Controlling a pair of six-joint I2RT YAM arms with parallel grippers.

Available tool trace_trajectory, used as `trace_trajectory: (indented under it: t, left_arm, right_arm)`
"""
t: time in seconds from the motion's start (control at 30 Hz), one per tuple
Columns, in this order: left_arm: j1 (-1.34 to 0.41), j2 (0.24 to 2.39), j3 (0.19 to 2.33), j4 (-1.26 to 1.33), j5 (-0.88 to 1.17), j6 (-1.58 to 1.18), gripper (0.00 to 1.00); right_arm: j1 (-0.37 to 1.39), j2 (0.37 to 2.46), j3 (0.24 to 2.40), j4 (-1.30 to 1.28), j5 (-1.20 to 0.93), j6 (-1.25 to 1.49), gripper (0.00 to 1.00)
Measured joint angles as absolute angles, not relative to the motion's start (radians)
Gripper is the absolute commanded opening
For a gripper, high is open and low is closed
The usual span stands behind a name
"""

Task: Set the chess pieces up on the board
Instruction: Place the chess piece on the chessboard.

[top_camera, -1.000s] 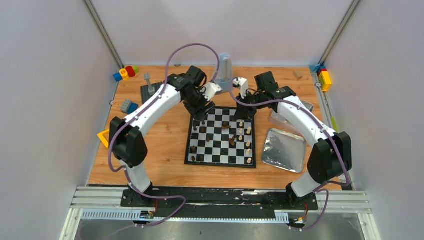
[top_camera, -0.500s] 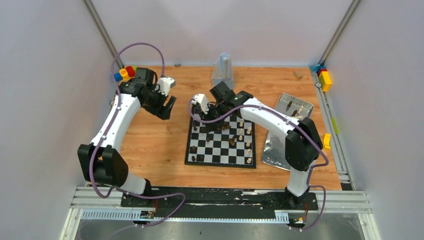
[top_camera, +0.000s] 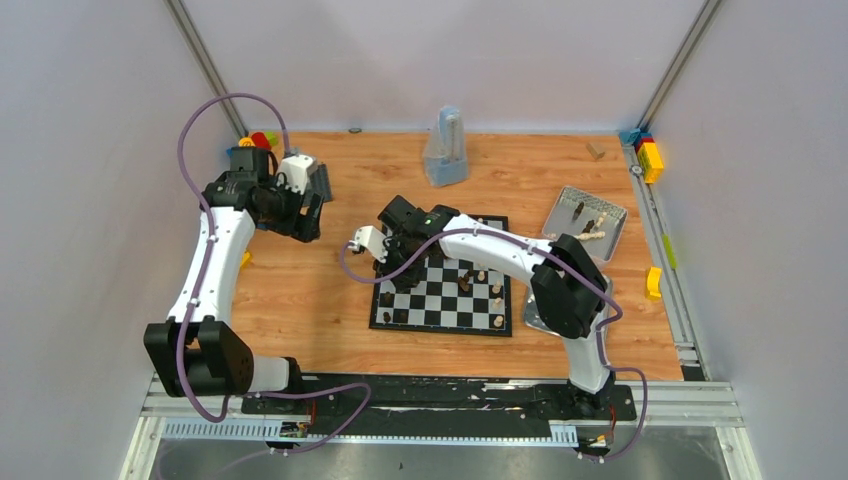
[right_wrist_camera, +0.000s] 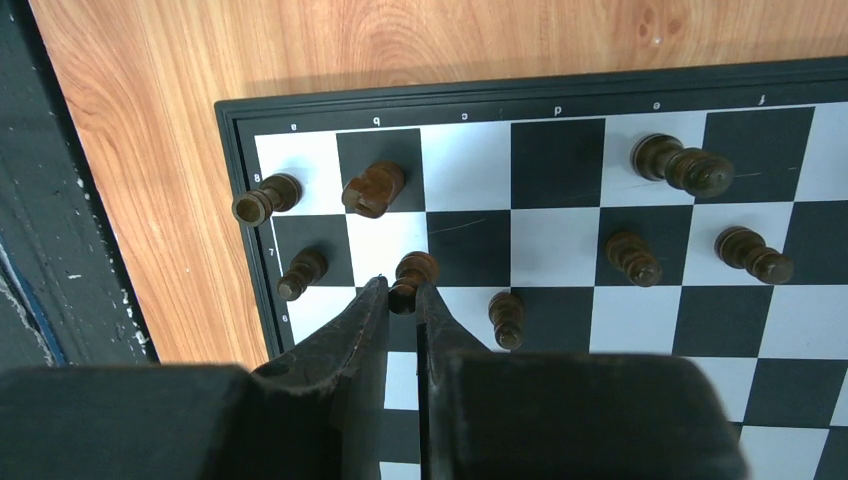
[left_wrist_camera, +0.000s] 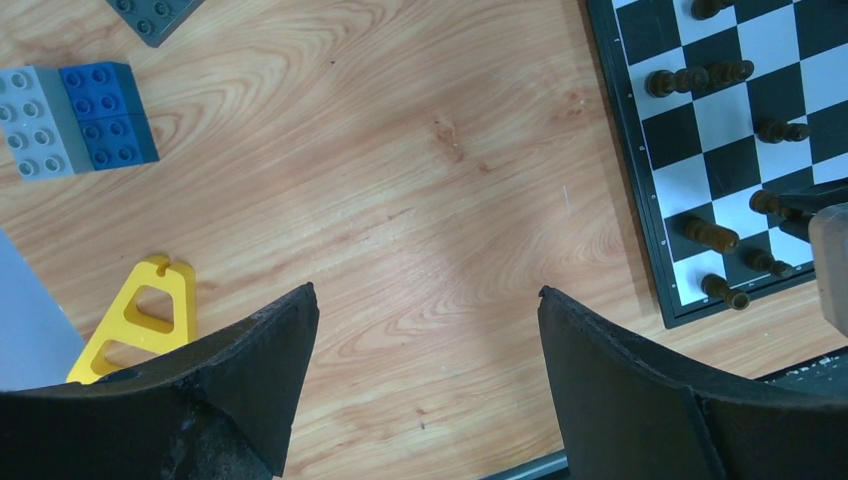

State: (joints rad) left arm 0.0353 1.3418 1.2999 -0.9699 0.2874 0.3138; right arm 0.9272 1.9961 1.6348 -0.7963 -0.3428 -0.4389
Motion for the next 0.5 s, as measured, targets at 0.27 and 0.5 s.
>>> trace_trajectory:
  t: [0.27, 0.5]
  left_arm:
    - [0.041, 1.341, 1.294, -0.949, 0.309, 0.304, 0.90]
    - [0.042, 1.341, 1.285, -0.944, 0.313, 0.300, 0.91]
  right_arm:
    - [0.947, 2.011, 1.635, -0.814, -0.315, -0.455, 0.00]
    - [0.960, 2.034, 1.635, -0.820, -0.315, -0.457, 0.00]
